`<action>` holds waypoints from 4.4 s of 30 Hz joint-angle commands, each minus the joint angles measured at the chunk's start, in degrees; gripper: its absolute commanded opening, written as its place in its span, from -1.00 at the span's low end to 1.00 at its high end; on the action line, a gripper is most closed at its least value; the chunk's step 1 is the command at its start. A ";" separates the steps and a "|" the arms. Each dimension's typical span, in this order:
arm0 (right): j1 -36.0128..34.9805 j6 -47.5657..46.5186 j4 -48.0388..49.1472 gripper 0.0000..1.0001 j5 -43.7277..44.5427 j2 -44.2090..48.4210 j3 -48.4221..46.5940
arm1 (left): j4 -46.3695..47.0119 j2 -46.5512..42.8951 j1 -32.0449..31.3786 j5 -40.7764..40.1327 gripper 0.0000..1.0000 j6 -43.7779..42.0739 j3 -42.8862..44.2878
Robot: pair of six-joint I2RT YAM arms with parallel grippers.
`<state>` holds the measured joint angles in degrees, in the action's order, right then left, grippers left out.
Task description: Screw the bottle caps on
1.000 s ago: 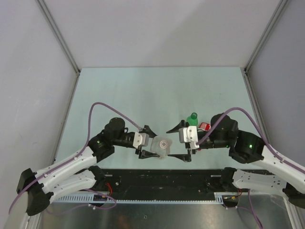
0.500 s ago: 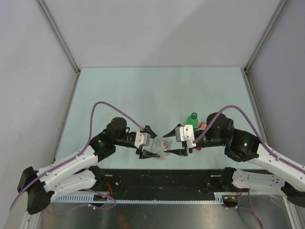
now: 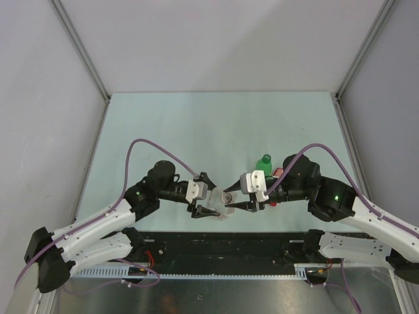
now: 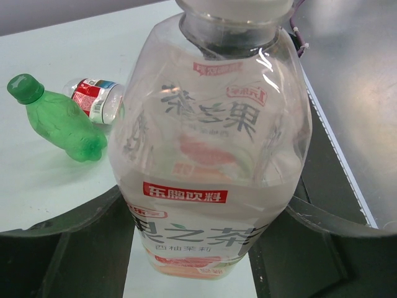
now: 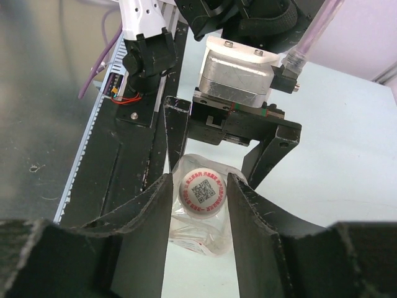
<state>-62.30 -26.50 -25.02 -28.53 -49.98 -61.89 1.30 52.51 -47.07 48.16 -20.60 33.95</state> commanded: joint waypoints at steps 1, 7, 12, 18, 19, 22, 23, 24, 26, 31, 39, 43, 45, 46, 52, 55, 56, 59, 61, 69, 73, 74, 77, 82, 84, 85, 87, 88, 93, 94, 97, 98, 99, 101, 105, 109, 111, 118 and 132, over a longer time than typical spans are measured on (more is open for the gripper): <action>-0.09 1.04 0.21 -0.12 -0.28 -0.06 -0.32 | 1.25 -0.18 0.34 -0.26 -1.00 -0.65 2.19; 0.00 1.17 -0.39 -0.12 1.01 -0.55 -0.29 | 1.25 -0.46 0.34 -0.49 -1.00 -0.56 2.33; 0.01 1.38 -0.19 -0.13 1.41 -0.73 -0.34 | 1.25 -0.36 0.38 -0.61 -1.00 -0.53 2.40; 0.13 2.00 -0.13 -0.38 1.47 -0.50 -0.29 | 1.25 -0.42 0.33 -1.25 -1.00 -0.08 2.46; 0.06 2.38 -0.13 -0.45 1.86 -0.53 -0.32 | 1.25 -0.54 0.37 -1.99 -1.00 0.15 2.53; 0.07 4.41 -0.68 -0.63 5.00 -1.02 -0.34 | 1.40 -1.12 0.34 -6.24 -1.00 1.36 3.02; 0.08 5.70 -1.06 -0.67 6.48 -1.36 -0.34 | 1.59 -1.42 0.37 -8.70 -1.00 2.06 3.25; 0.12 7.31 -1.34 -0.73 9.42 -1.88 -0.34 | 1.86 -1.70 0.38 -11.82 -1.00 3.11 3.54; 0.26 11.93 -1.74 -0.90 17.05 -3.26 -0.23 | 2.13 -2.45 0.33 -17.74 -1.00 4.60 4.16; 0.56 24.53 -1.55 -1.00 34.75 -8.29 1.11 | 2.90 -4.11 0.34 -27.10 -1.00 6.61 5.57; -0.22 41.32 3.01 -1.00 44.11 -11.11 4.41 | 3.46 -1.53 0.30 -34.45 -1.00 9.94 8.06; -0.55 49.81 -0.10 -1.00 47.84 -14.94 2.51 | 3.45 1.84 0.26 -36.76 -1.00 10.94 9.27; -0.65 55.31 -3.28 -1.00 50.72 -17.67 0.61 | 3.45 3.31 0.19 -37.58 -1.00 11.13 9.63; -0.73 57.34 -4.07 -1.00 51.32 -18.83 -0.13 | 3.45 4.05 0.16 -38.04 -1.00 11.25 9.94; -1.01 57.46 1.14 -1.00 50.70 -20.28 -1.51 | 3.30 7.29 0.10 -39.88 -1.00 11.52 10.46; -0.58 56.46 -1.10 -1.00 53.00 -20.57 -4.03 | 3.27 7.14 0.11 -40.45 -1.00 12.30 9.64; -0.51 56.38 -1.84 -1.00 53.60 -20.76 -4.73 | 3.27 6.89 0.12 -40.44 -1.00 12.41 9.29; -0.45 55.59 -1.71 -0.77 52.44 -20.32 -5.47 | 3.27 6.54 0.11 -39.52 -1.00 12.28 8.58; -0.45 54.01 -0.39 -0.66 50.86 -19.72 -5.51 | 3.27 6.48 0.09 -38.27 -1.00 11.97 8.21; -0.45 44.97 4.62 -0.98 48.33 -16.46 -5.52 | 3.27 5.01 0.11 -34.27 -1.00 12.11 6.02; -0.53 36.02 4.47 -1.00 46.47 -13.46 -5.52 | 3.30 3.57 0.12 -31.87 -1.00 11.74 4.30; -0.45 33.94 4.28 -1.00 46.91 -12.33 -5.52 | 3.33 3.21 0.13 -31.40 -1.00 11.73 3.90; 0.37 30.32 3.99 -1.00 46.51 -8.18 -5.57 | 3.40 2.68 0.07 -30.02 -1.00 11.86 2.65; 2.40 28.47 3.54 -1.00 43.67 -3.21 -5.76 | 3.40 2.84 0.09 -27.33 -1.00 11.85 1.71; 2.70 27.85 3.43 -1.00 43.02 -2.56 -5.78 | 3.37 3.05 0.12 -26.03 -1.00 11.69 1.61; 2.75 27.57 3.37 -1.00 42.63 -2.44 -5.78 | 3.36 3.13 0.13 -25.41 -1.00 11.57 1.58; 2.96 26.99 3.28 -1.00 41.64 -2.39 -5.85 | 3.29 3.17 0.07 -23.51 -1.00 11.00 1.52; 3.06 26.83 3.25 -1.00 41.02 -2.44 -5.82 | 3.28 3.19 0.06 -22.61 -1.00 10.84 1.49; 3.75 27.67 2.63 -1.00 39.13 -3.31 -5.80 | 3.27 3.03 0.08 -21.07 -1.00 10.81 1.75; 3.80 27.66 2.49 -1.00 38.71 -3.48 -5.79 | 3.23 2.95 0.06 -20.91 -1.00 10.65 1.79; 3.91 24.56 0.95 -1.00 34.67 -3.72 -5.82 | 3.04 2.86 0.08 -19.19 -1.00 10.09 1.86; 3.89 22.28 -0.20 -1.00 31.96 -3.72 -5.85 | 2.94 2.86 0.06 -18.69 -1.00 10.34 1.97; 3.83 19.78 -1.57 -1.00 28.97 -3.68 -5.86 | 2.75 2.90 0.06 -18.13 -1.00 10.68 2.11; 3.45 16.21 -3.67 -1.00 24.53 -3.49 -5.81 | 2.61 2.80 0.07 -16.62 -1.00 11.77 2.35; 3.05 13.54 -5.28 -1.00 19.08 -3.08 -5.79 | 2.50 1.78 0.06 -14.85 -1.00 13.34 2.10; 3.04 13.66 -6.34 -1.00 17.50 -3.66 -5.84 | 2.48 0.60 0.06 -15.48 -1.00 13.58 1.39; 2.99 13.60 -6.49 -1.00 16.94 -4.35 -5.80 | 2.48 0.49 0.09 -15.18 -1.00 13.59 1.36; 2.97 14.00 -5.12 -1.00 21.58 -5.07 -5.79 | 2.48 -0.76 0.11 -12.21 -1.00 12.72 0.78; 2.98 14.75 -5.15 -1.00 15.36 -6.90 -5.81 | 2.48 -0.74 0.06 -10.84 -1.00 12.68 1.44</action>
<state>-59.18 -11.66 -29.91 -8.27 -55.31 -66.15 0.47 53.45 -47.07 34.00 -7.90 34.37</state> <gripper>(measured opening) 0.370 0.721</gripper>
